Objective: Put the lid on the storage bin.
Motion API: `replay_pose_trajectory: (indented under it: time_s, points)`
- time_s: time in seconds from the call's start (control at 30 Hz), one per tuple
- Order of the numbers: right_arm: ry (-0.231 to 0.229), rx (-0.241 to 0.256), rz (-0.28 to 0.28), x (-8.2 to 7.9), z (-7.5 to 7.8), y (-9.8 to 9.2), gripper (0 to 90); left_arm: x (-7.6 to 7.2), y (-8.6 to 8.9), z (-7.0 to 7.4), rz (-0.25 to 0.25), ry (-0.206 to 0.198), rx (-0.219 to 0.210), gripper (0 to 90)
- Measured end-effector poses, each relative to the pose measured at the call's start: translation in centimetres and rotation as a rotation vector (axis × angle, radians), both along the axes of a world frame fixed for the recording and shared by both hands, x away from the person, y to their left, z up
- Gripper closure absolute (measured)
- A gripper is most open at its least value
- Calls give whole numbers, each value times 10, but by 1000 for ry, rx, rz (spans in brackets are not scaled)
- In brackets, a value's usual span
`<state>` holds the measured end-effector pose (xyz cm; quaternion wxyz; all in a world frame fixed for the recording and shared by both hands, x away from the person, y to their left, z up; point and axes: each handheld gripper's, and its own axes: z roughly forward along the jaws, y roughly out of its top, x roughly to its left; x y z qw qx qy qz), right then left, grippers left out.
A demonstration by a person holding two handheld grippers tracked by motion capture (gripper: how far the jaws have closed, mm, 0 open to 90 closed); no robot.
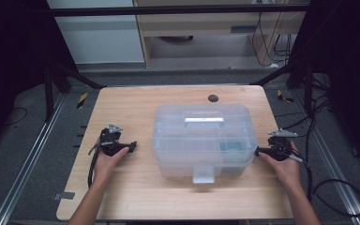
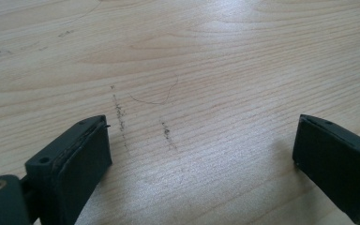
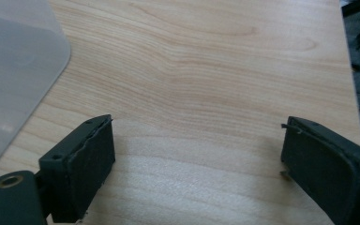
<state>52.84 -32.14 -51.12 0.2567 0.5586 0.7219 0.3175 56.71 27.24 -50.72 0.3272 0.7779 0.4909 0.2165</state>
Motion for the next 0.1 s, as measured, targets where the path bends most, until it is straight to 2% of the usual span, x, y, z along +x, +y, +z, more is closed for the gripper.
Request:
replay_pose_trajectory:
  time_s: [0.03,0.1]
  points:
    - [11,20,-10,1,0,0,76,0,0,0,1,0,3,33]
    - [26,18,-15,2,-1,2,33,0,0,0,2,2,2,28]
